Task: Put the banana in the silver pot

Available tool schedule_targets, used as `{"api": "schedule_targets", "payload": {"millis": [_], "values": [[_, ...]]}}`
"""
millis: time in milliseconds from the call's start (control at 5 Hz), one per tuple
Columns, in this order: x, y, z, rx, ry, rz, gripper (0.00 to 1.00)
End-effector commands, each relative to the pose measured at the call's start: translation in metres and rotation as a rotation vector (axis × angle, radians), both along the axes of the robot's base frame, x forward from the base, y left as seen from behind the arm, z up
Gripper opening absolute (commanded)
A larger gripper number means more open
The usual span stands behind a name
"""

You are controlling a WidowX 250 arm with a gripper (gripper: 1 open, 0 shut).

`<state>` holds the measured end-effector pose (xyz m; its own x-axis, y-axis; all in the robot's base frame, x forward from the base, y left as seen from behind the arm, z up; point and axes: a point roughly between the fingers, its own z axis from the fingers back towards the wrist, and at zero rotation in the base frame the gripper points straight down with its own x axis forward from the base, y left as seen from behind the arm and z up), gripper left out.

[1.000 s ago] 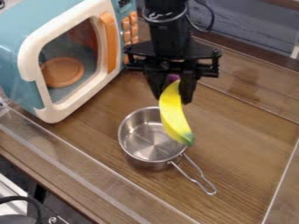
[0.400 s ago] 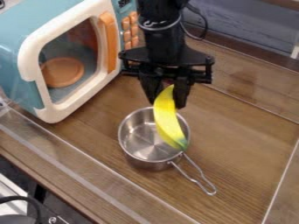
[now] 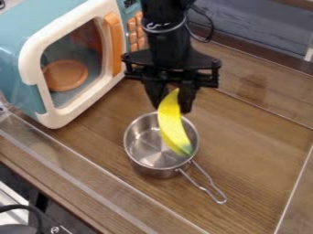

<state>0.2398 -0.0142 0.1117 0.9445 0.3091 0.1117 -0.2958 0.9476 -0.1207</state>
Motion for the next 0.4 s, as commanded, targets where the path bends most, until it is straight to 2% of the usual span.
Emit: {"api": "schedule_targets", "payload": {"millis": [0,200], "values": [[0.0016,0.0031,0.009,0.007,-0.042,0.002,0.0],[0.0008,0.0034,0.0081,0.009,-0.042,-0.003,0.0]]}}
